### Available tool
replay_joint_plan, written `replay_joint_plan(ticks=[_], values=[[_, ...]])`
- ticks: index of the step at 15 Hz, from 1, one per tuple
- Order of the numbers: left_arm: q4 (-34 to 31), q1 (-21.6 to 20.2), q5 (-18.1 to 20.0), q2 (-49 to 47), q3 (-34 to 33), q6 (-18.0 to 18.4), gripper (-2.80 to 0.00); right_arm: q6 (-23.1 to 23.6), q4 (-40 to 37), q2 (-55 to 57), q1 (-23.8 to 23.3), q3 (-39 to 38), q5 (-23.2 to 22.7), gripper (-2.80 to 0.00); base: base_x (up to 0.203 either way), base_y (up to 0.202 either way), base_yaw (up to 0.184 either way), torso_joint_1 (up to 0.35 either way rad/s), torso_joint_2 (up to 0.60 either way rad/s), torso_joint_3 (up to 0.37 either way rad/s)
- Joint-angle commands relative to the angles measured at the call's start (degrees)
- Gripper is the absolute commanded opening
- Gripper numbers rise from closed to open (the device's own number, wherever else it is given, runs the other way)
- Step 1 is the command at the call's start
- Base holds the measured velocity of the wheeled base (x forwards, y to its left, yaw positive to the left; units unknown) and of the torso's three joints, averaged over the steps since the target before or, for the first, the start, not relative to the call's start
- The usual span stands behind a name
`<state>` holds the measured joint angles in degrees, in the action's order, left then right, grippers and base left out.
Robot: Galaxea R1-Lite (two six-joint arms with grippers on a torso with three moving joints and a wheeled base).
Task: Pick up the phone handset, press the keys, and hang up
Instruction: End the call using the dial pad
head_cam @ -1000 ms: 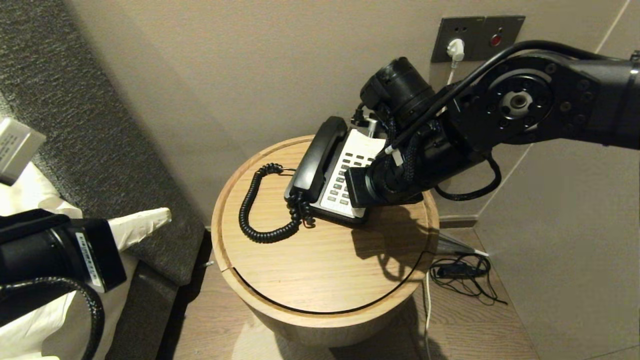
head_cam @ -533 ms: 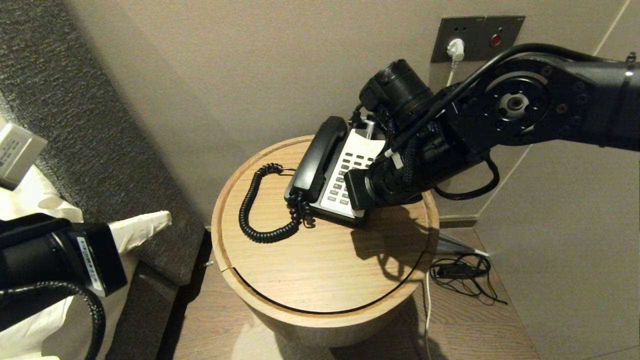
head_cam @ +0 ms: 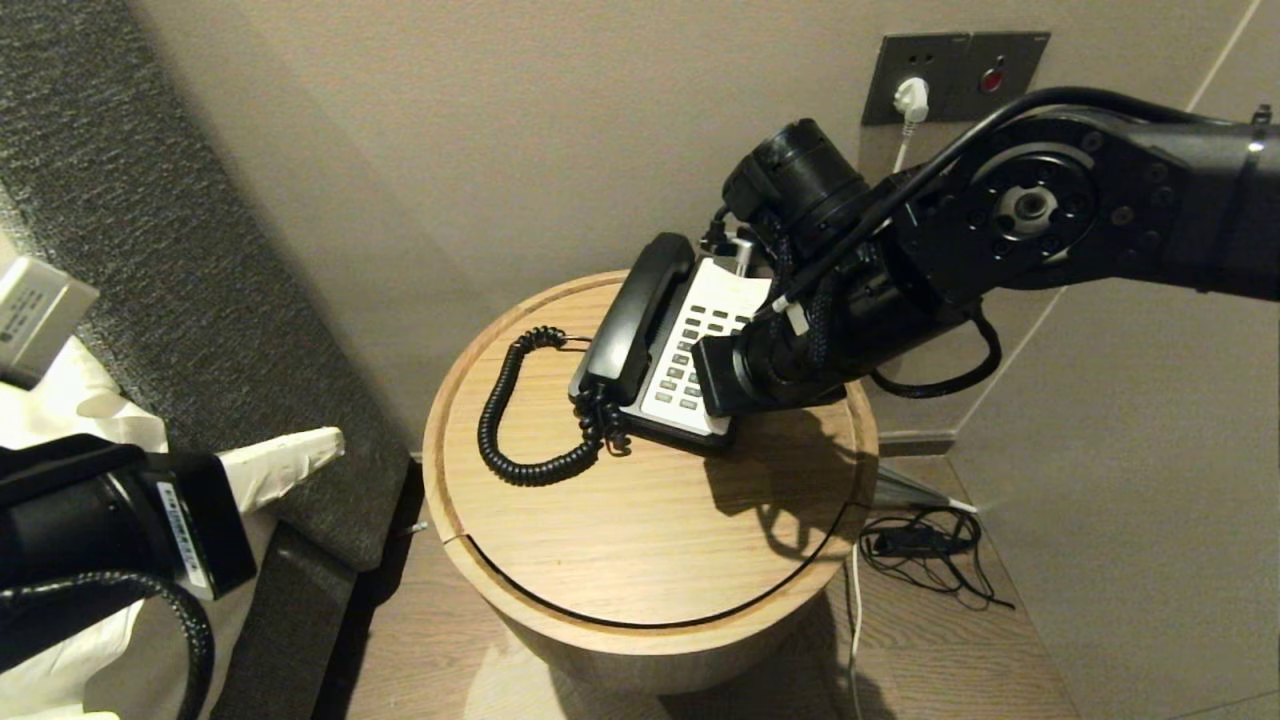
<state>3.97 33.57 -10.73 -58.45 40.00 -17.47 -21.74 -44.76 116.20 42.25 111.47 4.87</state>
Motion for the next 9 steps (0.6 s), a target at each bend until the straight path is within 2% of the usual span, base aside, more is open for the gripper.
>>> replay_joint_plan(ticks=[1, 9], values=[[0.07, 0.00, -0.08, 0.01, -0.09, -0.11, -2.80, -0.06, -0.06, -1.06, 0.29, 0.06, 0.04, -2.80, 0.000, 0.000, 0.000, 0.000, 0.00, 0.000], [0.07, 0.00, -0.17, 0.45, 0.52, 0.24, -2.80, -1.23, -1.33, -5.80, 0.18, -0.07, 0.17, -2.80, 0.000, 0.000, 0.000, 0.000, 0.00, 0.000]])
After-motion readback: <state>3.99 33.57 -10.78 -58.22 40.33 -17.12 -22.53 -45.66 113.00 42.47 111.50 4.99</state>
